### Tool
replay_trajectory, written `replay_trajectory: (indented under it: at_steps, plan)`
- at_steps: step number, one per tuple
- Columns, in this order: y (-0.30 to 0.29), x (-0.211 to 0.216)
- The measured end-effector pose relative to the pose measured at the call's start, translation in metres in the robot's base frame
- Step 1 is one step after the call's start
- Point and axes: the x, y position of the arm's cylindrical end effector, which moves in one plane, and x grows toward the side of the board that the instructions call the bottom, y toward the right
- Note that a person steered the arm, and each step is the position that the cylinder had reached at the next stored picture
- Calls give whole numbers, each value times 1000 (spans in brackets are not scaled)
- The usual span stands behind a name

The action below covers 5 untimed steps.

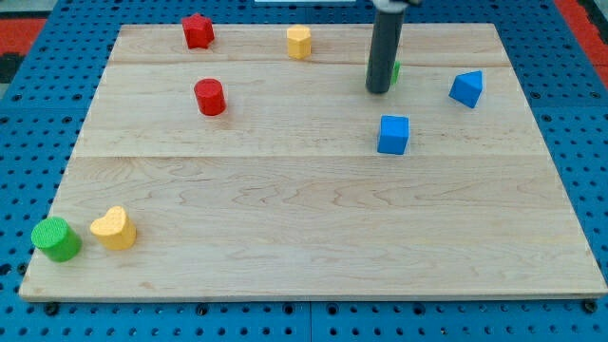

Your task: Move the green star to the top left of the blue triangle

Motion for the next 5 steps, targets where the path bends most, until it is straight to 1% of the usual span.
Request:
replay_trajectory:
  at_steps: [1,2,3,4,5]
  plan:
    - [3,-23]
    - [-44,-18]
    - [-21,-49]
    - [-17,-50]
    - [22,-50]
